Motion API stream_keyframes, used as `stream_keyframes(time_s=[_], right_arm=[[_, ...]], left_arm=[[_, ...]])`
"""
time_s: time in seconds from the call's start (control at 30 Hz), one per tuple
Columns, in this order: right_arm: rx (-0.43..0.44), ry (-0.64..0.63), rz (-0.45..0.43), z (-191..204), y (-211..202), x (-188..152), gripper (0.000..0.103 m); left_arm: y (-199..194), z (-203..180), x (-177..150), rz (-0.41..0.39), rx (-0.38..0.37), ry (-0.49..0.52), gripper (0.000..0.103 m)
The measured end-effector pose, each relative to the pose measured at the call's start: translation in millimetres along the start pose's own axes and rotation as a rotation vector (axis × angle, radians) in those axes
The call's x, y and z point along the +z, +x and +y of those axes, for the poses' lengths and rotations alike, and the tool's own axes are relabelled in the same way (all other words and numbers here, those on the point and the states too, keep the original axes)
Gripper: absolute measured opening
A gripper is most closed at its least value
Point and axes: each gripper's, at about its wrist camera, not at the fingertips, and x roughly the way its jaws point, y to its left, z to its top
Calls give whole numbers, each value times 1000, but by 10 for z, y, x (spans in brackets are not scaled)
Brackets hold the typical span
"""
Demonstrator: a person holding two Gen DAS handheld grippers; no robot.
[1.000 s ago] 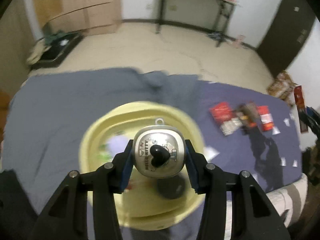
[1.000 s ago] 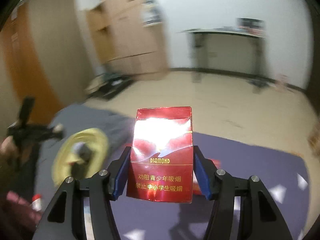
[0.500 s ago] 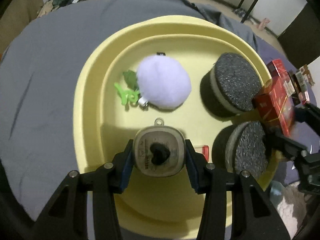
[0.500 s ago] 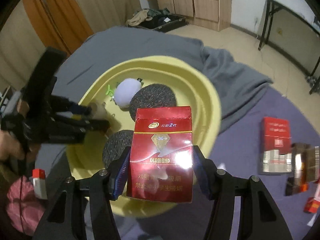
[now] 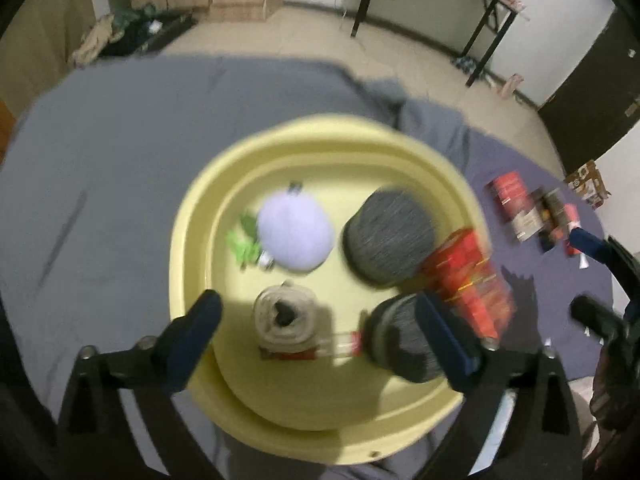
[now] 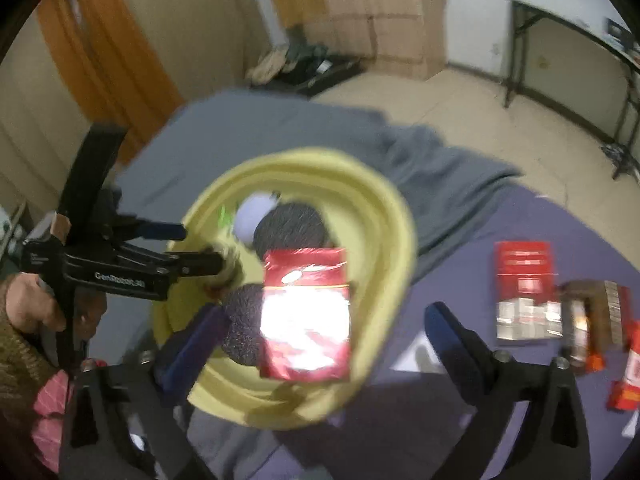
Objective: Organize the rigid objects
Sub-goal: 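Place the clock in the yellow tray with the left gripper while the right places the red box, then grasp the red-and-silver box with the left gripper while the right grasps the red-white lantern box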
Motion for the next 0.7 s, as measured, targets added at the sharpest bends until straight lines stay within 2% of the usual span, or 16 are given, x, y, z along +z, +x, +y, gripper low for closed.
stream_keyframes(time_s=[0.1,0.2,0.33,0.37,0.4,0.47,0.57,0.7], right_arm=[[-57,109,-97,-467,-563,-110,103],[-192,189,-148,-1018,-1026,-419,103],[-362,343,-102,-1928,-1398,-979,103],[-394,376,-94,-2111,-1438,-1099,103],[-411,407,-88,-2250,-1453,-1183,103],[-415,478,-84,-2504,-1417,-1312,103],[-415,484,-113,-2596,-1267,-1342,103],[-394,434,-125,-2528,-882,-1259,103]], left_arm=[[-264,-397,165,-46,-36,49,103],[-336,-880,345,-40,-88,86,103],[-229,-1601,524,-41,-124,188,103],[-81,-1817,559,-4,-115,220,103],[99,-1948,585,48,-105,209,103],[438,-2039,657,125,-104,108,103],[887,-2075,745,161,-71,-23,103],[1257,-2067,813,168,-22,-101,103]])
